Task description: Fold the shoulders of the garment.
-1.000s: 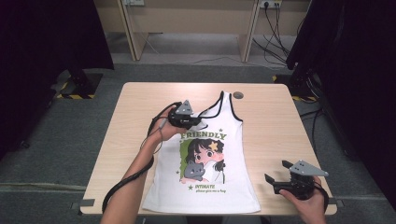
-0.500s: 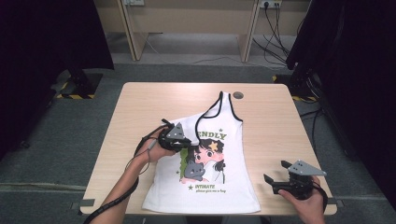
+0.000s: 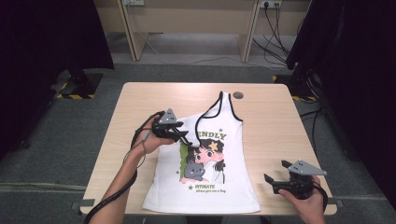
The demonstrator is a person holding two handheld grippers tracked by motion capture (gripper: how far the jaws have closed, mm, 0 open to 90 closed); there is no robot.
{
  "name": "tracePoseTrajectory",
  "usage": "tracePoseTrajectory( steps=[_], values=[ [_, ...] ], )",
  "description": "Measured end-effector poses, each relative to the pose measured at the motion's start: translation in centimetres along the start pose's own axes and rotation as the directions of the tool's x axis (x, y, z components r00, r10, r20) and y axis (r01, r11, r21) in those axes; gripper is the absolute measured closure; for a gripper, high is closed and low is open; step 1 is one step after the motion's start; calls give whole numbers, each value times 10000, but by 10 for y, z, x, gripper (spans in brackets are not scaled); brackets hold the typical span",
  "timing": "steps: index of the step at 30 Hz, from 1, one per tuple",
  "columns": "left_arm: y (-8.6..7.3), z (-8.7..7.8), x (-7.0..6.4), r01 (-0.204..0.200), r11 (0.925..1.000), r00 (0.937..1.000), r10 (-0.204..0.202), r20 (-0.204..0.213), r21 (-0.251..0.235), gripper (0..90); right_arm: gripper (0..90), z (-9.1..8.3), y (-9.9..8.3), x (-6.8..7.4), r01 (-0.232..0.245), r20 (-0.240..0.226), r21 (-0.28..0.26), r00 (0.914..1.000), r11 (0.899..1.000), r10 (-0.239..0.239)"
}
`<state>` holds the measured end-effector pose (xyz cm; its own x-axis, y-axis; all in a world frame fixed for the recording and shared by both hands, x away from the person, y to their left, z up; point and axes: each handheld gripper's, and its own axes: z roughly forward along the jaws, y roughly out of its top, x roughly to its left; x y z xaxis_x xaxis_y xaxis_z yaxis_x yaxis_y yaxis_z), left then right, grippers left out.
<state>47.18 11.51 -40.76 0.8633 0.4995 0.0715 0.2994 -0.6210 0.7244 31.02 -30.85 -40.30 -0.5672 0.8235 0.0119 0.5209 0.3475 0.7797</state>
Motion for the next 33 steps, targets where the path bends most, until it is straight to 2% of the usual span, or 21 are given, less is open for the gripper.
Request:
tracePoseTrajectory(
  steps=[1,2,4,5,7,8,15,19,23,24,27,33],
  values=[
    [0,0,0,0,10000,10000,0,0,0,498,101,0,0,0,0,0,0,10000,10000,0],
    [1,7,-11,-396,9990,9992,395,65,229,498,101,-1,0,0,-28,12,-11,10000,10000,28],
    [1,7,-11,-396,9990,9992,395,65,229,490,101,-1,0,-1,-34,17,-17,10000,10000,34],
    [1,6,-17,-724,9966,9974,724,4,394,490,101,-1,0,-1,-34,17,-17,10000,10000,34],
    [1,6,-17,-724,9966,9974,724,4,394,483,101,-1,0,-1,-26,11,-41,10000,10000,26],
    [0,3,-23,-944,9946,9955,945,6,429,483,101,-1,0,-1,-26,11,-41,10000,10000,26],
    [-5,3,-29,-1030,9930,9947,1031,11,572,479,100,-1,0,-1,-12,24,-57,10000,10000,12],
    [-9,5,-32,-1116,9926,9937,1113,96,487,520,100,-2,0,0,9,25,-69,10000,10000,-9],
    [-10,3,-32,-1091,9934,9940,1086,156,354,521,100,-2,0,-1,-76,14,-71,10000,9999,77],
    [-9,-2,-29,-942,9955,9953,939,239,107,521,100,-2,0,-1,-76,14,-71,10000,9999,77],
    [-9,-6,-28,-862,9963,9954,861,418,2,518,100,-2,0,-1,-55,10,-88,10000,9999,56],
    [-11,-5,-31,-1290,9912,9871,1256,991,284,530,100,-2,1,0,-21,-10,-76,10000,10000,21]
  ],
)
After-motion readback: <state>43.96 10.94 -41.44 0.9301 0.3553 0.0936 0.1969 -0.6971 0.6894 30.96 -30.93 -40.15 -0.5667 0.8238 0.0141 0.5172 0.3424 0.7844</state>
